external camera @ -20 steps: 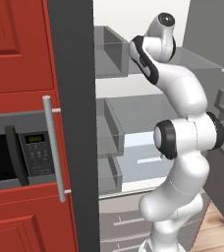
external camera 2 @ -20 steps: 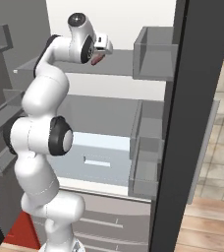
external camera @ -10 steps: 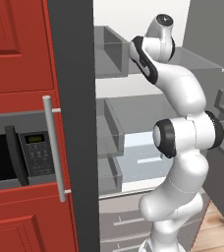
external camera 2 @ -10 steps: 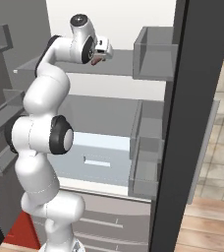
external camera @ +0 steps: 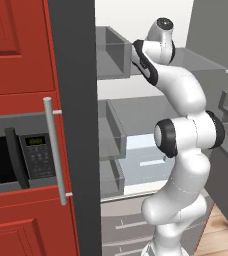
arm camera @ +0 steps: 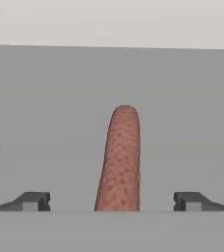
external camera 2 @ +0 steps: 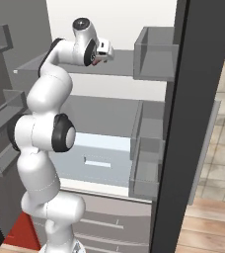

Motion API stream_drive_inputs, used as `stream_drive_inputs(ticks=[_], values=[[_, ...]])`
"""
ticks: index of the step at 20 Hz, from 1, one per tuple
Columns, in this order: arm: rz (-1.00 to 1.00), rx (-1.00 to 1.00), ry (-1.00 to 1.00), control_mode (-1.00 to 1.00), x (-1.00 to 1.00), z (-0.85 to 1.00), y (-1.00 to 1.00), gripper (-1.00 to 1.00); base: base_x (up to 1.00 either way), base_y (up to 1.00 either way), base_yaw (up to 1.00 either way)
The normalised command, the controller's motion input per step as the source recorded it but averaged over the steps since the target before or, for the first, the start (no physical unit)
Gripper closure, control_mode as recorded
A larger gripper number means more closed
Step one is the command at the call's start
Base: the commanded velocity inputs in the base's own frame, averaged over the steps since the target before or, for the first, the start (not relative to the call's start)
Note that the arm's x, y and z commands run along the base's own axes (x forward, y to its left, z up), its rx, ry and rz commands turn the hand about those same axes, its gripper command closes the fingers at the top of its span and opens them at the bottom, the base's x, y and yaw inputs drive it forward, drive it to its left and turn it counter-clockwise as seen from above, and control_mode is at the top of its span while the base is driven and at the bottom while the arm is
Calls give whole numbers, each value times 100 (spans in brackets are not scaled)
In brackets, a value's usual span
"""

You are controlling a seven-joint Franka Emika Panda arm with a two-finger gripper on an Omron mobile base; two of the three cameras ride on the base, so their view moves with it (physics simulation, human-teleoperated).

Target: Retrieve the sausage and cheese from the fridge and place them on the cutting board on the counter.

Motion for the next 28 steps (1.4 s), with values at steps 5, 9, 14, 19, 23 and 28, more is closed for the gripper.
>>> stream_drive_inputs(ticks=[5, 9, 14, 19, 23, 28], values=[[0, 0, 9, -100, -5, -39, 0, 100, 0, 0, 0], [0, 0, 4, -100, -14, -58, -1, 100, 0, 0, 0], [0, 0, 0, -100, -1, -47, -6, 100, 0, 0, 0], [0, 0, 0, -100, -45, -56, -5, 100, 0, 0, 0], [0, 0, -2, -100, -100, -37, -14, 100, 0, 0, 0], [0, 4, -5, -100, -100, -35, -9, 100, 0, 0, 0]])
